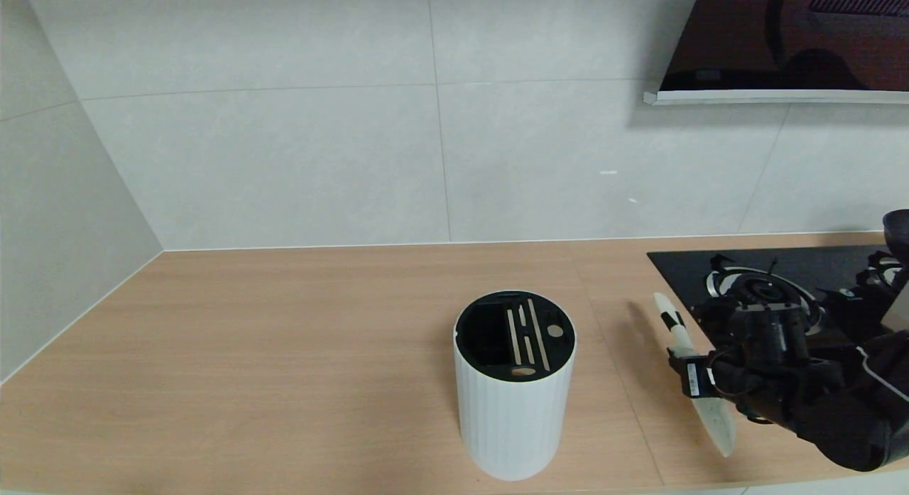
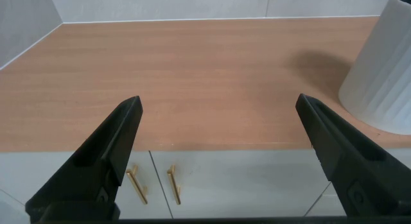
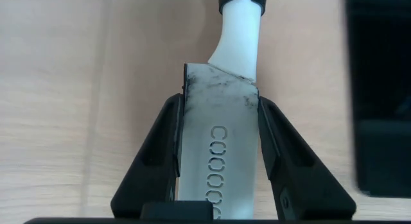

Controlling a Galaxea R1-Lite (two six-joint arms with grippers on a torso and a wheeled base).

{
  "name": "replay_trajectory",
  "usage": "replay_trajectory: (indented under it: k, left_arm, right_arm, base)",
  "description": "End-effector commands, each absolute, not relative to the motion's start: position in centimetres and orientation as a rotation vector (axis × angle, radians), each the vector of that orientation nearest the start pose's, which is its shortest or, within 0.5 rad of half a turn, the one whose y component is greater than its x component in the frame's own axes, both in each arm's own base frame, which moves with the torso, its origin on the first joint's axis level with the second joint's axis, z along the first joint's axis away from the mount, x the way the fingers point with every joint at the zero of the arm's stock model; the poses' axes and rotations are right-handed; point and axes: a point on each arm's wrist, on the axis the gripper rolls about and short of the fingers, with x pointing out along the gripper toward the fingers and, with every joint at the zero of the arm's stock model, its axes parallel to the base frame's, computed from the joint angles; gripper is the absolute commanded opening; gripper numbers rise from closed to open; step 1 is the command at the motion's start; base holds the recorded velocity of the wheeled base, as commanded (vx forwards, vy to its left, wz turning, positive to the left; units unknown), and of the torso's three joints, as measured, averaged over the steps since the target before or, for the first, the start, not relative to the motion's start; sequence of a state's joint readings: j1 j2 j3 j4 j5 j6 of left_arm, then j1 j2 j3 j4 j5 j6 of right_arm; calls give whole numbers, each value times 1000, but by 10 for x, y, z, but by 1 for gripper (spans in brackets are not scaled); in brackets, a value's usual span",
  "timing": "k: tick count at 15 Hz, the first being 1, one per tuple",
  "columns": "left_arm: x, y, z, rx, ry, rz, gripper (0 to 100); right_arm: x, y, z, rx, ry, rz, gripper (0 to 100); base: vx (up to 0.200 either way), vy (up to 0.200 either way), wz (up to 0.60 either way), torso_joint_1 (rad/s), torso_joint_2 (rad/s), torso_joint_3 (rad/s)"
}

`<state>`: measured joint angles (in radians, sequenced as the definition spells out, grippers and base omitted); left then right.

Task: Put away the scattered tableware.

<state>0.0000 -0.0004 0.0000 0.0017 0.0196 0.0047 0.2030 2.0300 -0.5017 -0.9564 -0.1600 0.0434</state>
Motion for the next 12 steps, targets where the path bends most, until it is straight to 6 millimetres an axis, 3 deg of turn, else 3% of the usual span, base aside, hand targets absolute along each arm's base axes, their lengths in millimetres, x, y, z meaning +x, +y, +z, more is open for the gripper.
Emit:
replay_trajectory:
  k: [1,4,6,9,11,12]
  left_arm:
    - [-23,0,75,5,2,20,100]
    - [-23,1,75,18,0,23,100]
    - [-24,0,88,52,-93,9,100]
    - [-34,-3,119,55,-97,-166,100]
    - [-16,-8,163,27,93,-395,100]
    - [-5,-9,177,17,129,-440,100]
  right_arm:
    - [286,61,71,-49,474,50,0]
    - [282,64,81,-46,439,63,0]
    - [278,65,94,-38,397,70,0]
    - [275,70,124,-21,284,93,0]
    - [282,83,163,-10,220,138,0]
    - [282,90,171,-13,221,161,0]
  base:
    - [0,0,0,0,0,0]
    - [0,0,0,0,0,0]
    - [0,0,0,0,0,0]
    - [0,0,0,0,0,0]
    - [0,0,0,0,0,0]
    - [0,0,0,0,0,0]
